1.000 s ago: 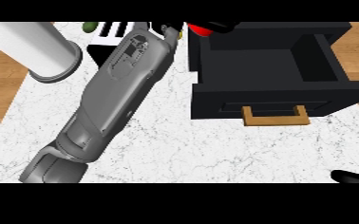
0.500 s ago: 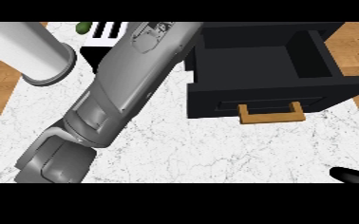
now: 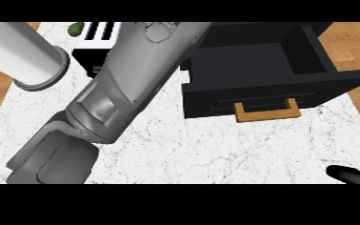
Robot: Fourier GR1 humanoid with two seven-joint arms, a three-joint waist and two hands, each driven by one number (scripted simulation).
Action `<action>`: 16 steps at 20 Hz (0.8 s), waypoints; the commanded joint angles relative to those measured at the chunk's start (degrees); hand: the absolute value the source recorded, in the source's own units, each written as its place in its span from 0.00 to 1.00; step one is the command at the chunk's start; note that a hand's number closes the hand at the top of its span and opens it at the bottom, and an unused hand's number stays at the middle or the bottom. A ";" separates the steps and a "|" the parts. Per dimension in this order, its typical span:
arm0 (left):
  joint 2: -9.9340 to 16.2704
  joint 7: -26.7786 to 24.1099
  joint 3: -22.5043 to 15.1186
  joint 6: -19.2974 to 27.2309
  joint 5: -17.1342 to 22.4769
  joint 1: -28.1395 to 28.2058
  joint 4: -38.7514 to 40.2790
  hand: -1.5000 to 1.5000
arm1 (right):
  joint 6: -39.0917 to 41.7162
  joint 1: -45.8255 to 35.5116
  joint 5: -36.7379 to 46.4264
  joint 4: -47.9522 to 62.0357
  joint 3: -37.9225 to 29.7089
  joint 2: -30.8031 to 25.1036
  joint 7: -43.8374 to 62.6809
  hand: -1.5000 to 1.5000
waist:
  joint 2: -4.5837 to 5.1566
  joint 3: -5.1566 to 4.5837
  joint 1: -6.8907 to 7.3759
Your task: Pick up the can, place it into the drawer and close the drawer
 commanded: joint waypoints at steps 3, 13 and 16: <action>-0.01 -2.54 -1.54 4.14 2.14 -1.41 4.45 0.00 | 0.50 -1.08 -1.02 0.85 -1.98 -1.82 0.00 0.00 | 0.28 0.04 -0.89; -0.01 -4.68 -2.71 7.99 5.68 -3.48 6.38 0.00 | 1.88 -2.93 6.45 2.97 3.29 -2.54 -5.25 0.00 | 0.81 0.07 -1.43; -0.01 -6.07 -3.12 9.25 7.05 -2.70 6.36 0.00 | 2.86 -5.72 9.05 1.66 5.59 -4.81 -4.91 0.00 | 0.98 0.05 -2.02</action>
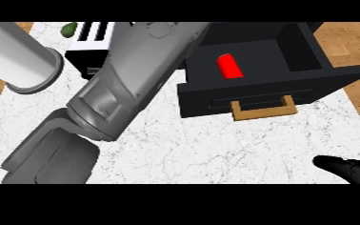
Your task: Pick up the can, place it into the drawer and close the drawer
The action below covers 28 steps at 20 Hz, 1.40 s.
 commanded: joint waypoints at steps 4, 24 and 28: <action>-0.01 -1.36 0.61 0.33 3.87 -0.25 0.18 0.00 | 2.30 -3.13 9.60 3.59 3.59 -4.86 -4.84 0.00 | 0.29 0.00 0.16; 1.26 -2.25 1.70 -3.26 4.48 -2.93 1.86 0.00 | -10.44 -19.40 47.88 40.92 21.96 -4.87 -15.62 0.00 | -0.80 -0.14 6.58; 1.35 -2.74 2.55 -3.00 4.23 -0.46 0.76 0.00 | -15.04 -23.56 52.01 50.10 22.57 -3.13 -17.88 0.00 | -1.09 -0.15 6.97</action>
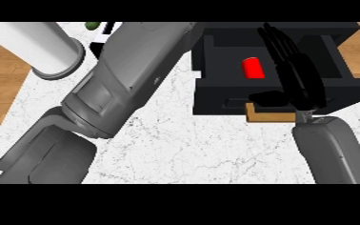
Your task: Pick up the can, place it into the drawer and close the drawer
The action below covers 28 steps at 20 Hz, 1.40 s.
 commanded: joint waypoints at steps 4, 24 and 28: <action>3.21 1.41 0.94 -2.06 -1.00 1.78 -1.13 0.00 | -10.03 -7.91 6.64 19.27 0.41 4.43 -4.20 0.00 | -0.26 -0.01 1.01; 12.23 8.19 -1.01 -5.30 -3.83 13.01 -16.19 0.00 | -31.01 -37.58 14.24 59.04 -9.93 4.68 -3.93 0.00 | 0.00 -0.05 5.79; 14.96 10.40 -1.62 -6.45 -4.51 14.46 -19.27 0.00 | -33.27 -41.00 14.00 62.50 -11.10 5.18 -4.32 0.00 | -0.07 -0.03 5.84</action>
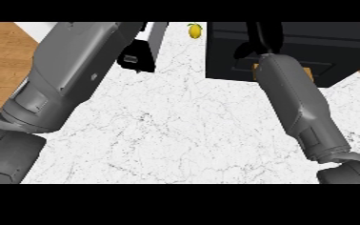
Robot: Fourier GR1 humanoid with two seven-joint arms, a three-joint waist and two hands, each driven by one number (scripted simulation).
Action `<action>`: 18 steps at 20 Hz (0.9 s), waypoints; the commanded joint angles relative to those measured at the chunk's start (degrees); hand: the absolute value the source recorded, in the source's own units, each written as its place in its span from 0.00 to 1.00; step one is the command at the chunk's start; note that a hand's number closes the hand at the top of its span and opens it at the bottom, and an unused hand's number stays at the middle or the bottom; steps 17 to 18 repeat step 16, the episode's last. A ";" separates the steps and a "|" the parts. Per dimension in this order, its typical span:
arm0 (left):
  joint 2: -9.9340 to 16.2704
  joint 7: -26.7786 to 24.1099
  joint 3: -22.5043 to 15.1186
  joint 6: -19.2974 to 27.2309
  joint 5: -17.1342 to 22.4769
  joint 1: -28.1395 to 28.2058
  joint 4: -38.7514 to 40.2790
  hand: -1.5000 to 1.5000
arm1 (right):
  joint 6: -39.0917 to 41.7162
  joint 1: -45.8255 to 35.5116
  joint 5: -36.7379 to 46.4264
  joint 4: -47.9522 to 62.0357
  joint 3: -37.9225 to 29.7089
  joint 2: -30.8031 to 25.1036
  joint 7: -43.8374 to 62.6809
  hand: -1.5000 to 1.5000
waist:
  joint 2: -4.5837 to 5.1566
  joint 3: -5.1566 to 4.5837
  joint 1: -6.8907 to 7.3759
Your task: Pick up the can, place it into the drawer and close the drawer
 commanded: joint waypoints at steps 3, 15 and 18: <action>2.69 1.67 -0.30 -1.40 -0.36 3.23 -4.63 0.00 | -2.39 -7.53 0.32 6.29 -2.11 -1.64 -0.48 0.00 | 0.46 -0.04 1.28; 6.30 4.98 -0.75 -2.63 -0.08 9.50 -14.34 0.00 | -1.98 -10.97 -7.58 7.46 -8.90 2.22 -7.74 0.00 | 0.16 0.01 2.21; 5.93 4.24 -0.89 -1.76 -0.31 10.92 -15.70 0.00 | -0.65 -10.81 -8.52 7.54 -9.72 0.63 -10.18 0.00 | 0.06 0.02 1.70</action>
